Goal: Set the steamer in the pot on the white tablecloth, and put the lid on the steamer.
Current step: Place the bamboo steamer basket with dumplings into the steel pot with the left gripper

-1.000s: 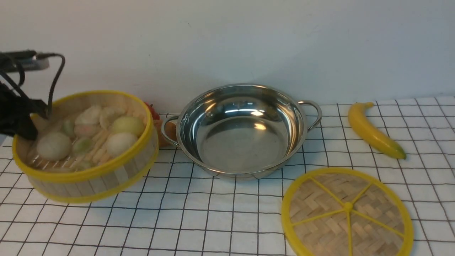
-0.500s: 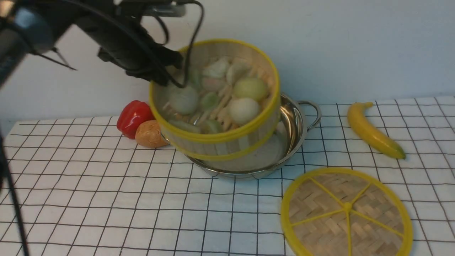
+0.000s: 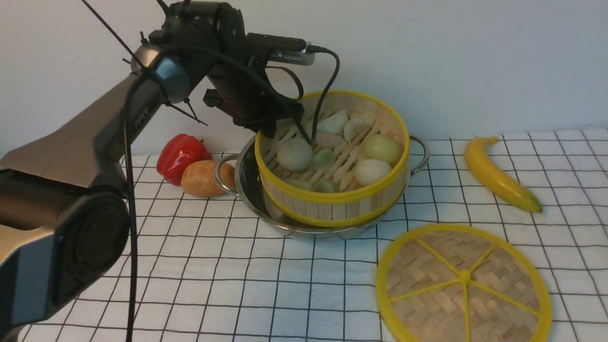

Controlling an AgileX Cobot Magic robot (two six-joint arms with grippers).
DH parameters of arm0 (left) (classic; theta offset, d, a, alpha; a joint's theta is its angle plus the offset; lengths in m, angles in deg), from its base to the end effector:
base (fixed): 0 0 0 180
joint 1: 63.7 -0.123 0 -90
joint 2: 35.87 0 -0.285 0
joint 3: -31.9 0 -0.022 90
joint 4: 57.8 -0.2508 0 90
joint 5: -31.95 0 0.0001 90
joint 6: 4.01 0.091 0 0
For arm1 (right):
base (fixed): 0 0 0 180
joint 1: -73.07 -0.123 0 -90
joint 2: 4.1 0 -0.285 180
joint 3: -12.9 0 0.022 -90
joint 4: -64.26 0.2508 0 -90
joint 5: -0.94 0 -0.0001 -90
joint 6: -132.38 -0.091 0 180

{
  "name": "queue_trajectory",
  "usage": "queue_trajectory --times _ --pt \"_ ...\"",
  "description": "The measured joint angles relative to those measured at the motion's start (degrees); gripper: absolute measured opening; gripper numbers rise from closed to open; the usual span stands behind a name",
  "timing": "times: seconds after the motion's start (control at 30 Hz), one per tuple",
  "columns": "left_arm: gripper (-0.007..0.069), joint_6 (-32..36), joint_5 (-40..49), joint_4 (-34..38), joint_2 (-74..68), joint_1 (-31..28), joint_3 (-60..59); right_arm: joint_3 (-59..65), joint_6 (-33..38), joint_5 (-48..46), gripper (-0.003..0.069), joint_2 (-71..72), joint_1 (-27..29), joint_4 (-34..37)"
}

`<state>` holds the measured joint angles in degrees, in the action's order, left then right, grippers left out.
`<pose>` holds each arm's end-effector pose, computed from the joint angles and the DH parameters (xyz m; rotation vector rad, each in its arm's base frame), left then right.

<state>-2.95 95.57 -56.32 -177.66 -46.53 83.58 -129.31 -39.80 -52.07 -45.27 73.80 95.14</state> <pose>0.4914 -0.1540 0.2392 0.4178 2.6559 -0.1223 0.0935 0.0361 0.3294 0.0131 2.2216 0.5777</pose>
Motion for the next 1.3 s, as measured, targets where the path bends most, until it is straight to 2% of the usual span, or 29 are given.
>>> queue_trajectory --times 0.2,0.3,0.6,1.0,1.3 --pt "0.0043 -1.06 -2.74 -0.84 -1.56 -0.07 0.0 -0.05 0.11 -0.05 0.024 0.0 0.0 0.16" --pt "0.0043 -1.06 -2.38 -4.15 -2.15 -0.07 0.0 -0.05 0.11 -0.05 0.024 0.0 0.0 0.2" --pt "0.0043 -1.06 -1.77 -6.62 -2.16 -0.07 0.0 -0.05 0.11 -0.05 0.024 0.0 0.0 0.2" --pt "0.0043 -1.06 -2.36 -5.63 -4.63 -0.11 0.0 -0.05 0.11 -0.05 0.024 0.0 0.0 0.2" --pt "0.0043 -1.06 -4.9 -1.48 -6.66 -0.25 0.0 -0.05 0.11 -0.05 0.024 0.0 0.0 0.2"
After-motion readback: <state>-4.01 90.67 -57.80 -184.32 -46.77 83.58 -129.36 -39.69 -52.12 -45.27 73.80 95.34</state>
